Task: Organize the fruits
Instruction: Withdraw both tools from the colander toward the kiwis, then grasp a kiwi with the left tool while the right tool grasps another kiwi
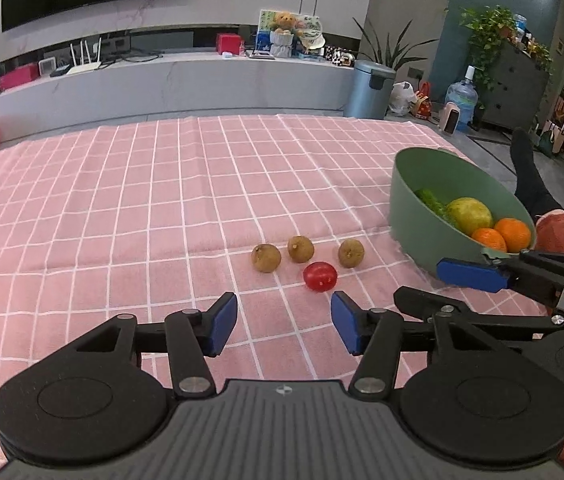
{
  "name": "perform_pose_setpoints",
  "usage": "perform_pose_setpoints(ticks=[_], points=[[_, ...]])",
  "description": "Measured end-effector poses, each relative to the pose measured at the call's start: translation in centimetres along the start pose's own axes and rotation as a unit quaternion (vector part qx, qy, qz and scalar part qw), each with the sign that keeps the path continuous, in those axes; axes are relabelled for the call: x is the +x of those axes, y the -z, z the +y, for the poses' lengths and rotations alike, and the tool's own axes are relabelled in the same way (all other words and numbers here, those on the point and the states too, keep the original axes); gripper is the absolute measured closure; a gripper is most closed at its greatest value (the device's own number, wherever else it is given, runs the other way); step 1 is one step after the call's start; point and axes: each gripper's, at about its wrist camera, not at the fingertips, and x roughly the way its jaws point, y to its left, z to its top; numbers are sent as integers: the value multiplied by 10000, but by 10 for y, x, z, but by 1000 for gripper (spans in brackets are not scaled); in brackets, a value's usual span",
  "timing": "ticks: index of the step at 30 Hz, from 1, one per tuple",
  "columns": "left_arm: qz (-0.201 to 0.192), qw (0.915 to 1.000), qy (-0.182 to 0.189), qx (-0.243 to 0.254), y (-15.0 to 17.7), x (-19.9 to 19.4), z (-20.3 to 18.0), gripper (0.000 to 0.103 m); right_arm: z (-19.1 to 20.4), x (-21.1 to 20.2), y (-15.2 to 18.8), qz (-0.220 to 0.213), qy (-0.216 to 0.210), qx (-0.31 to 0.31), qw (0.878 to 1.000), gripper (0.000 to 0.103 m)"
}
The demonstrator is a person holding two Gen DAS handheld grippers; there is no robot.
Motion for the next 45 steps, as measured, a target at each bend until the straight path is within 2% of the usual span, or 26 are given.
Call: perform_pose_setpoints(ticks=[5, 12, 15, 23, 40, 45], points=[[79, 9999, -89, -18, -5, 16, 6, 46, 1, 20, -5, 70, -62, 70, 9999, 66], [-20, 9998, -136, -144, -19, 38, 11, 53, -4, 43, -12, 144, 204, 402, 9989, 78], [-2, 9997, -144, -213, -22, 48, 13, 56, -5, 52, -12, 171, 357, 611, 9973, 78], [-45, 9992, -121, -366, -19, 67, 20, 57, -8, 76, -14, 192, 485, 993, 9937, 78], [-141, 9987, 8, -496, -15, 84, 23, 60, -19, 103, -10, 339, 357, 1331, 9899, 79], [-137, 9989, 67, -436, -15, 87, 22, 70, -19, 109, -8, 410, 333, 1325, 9898, 79]])
